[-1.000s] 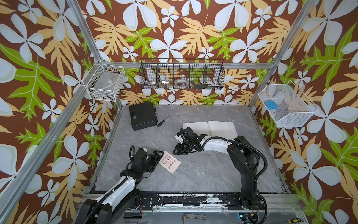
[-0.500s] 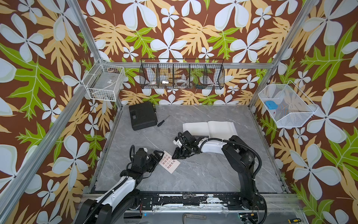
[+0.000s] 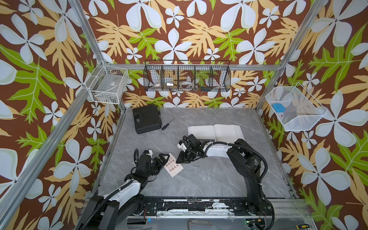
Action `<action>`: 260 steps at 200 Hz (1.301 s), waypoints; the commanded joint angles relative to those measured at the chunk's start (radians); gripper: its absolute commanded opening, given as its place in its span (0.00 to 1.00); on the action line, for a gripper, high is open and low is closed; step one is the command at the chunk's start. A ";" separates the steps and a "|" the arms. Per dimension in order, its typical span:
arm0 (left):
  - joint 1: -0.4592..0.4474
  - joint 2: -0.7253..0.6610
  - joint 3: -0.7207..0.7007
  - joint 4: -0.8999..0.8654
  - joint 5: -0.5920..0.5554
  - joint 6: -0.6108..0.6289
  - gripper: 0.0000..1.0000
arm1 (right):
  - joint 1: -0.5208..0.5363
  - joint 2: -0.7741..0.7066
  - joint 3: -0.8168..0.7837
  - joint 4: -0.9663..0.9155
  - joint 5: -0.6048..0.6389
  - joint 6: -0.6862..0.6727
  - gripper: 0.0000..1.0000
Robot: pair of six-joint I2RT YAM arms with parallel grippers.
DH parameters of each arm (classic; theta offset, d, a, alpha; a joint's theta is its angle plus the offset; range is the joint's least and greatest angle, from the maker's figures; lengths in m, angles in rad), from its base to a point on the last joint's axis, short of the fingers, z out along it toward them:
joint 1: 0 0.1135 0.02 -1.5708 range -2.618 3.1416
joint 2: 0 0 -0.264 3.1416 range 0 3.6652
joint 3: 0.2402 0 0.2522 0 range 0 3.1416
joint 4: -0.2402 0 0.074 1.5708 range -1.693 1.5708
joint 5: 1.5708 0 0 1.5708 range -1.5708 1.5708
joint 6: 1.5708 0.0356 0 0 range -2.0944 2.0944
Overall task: Place the photos into the photo albums
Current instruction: Pick up the photo at the center of the board.
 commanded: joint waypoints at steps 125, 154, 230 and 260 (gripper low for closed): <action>-0.001 0.029 -0.050 0.021 0.018 -0.054 0.24 | 0.001 0.041 0.027 -0.126 0.090 -0.018 0.18; 0.000 0.026 -0.049 0.016 0.005 -0.051 0.07 | -0.002 0.031 0.030 -0.129 0.084 -0.021 0.18; -0.001 -0.029 -0.010 0.005 -0.008 -0.101 0.00 | -0.074 -0.097 0.035 -0.102 0.057 0.002 0.41; -0.001 -0.099 0.044 0.000 -0.019 -0.179 0.00 | -0.129 -0.222 -0.051 0.011 0.054 0.129 0.64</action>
